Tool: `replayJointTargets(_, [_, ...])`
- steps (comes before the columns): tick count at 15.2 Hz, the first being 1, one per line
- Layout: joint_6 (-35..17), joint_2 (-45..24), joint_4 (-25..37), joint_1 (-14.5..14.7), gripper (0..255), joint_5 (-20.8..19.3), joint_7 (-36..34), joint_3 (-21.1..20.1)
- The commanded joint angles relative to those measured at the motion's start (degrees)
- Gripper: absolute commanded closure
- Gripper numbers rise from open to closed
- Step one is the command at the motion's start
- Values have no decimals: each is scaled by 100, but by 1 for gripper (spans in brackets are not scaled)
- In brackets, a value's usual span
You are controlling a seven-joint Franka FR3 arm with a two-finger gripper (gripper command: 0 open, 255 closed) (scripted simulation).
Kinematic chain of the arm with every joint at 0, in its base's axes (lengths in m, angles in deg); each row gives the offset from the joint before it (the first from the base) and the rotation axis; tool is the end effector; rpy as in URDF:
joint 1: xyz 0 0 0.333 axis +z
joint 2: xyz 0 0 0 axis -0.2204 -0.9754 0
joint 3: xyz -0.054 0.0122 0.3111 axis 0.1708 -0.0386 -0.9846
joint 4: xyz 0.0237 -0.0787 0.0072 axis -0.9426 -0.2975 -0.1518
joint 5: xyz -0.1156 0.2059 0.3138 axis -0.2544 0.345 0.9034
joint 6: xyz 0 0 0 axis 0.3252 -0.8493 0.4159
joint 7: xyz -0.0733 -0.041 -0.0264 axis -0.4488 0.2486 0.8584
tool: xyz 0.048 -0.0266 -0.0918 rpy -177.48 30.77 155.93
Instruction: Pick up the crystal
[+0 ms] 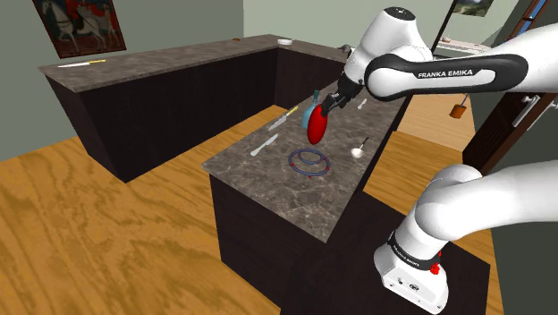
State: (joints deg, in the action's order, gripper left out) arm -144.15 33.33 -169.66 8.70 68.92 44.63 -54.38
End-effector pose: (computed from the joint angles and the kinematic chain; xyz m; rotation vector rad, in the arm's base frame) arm 0.3521 -0.0695 0.5204 2.9107 -0.1819 0.6145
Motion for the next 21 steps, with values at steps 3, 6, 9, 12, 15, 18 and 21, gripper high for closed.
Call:
replayJointTargets(3, [-1709, -656, -161, -197, 0, -383, 34, 224])
replayJointTargets(6, [-2693, -1149, -140, -344, 0, -604, 13, 318])
replayJointTargets(9, [-2970, -1275, -290, -424, 0, -687, -64, 292])
replayJointTargets(12, [-3256, -1421, -428, -521, 0, -781, -152, 253])
replayJointTargets(15, [-3409, -1505, -496, -579, 0, -834, -202, 225])
replayJointTargets(18, [-3406, -1507, -490, -577, 255, -831, -197, 230])
replayJointTargets(21, [-3409, -1510, -489, -576, 255, -831, -192, 235])
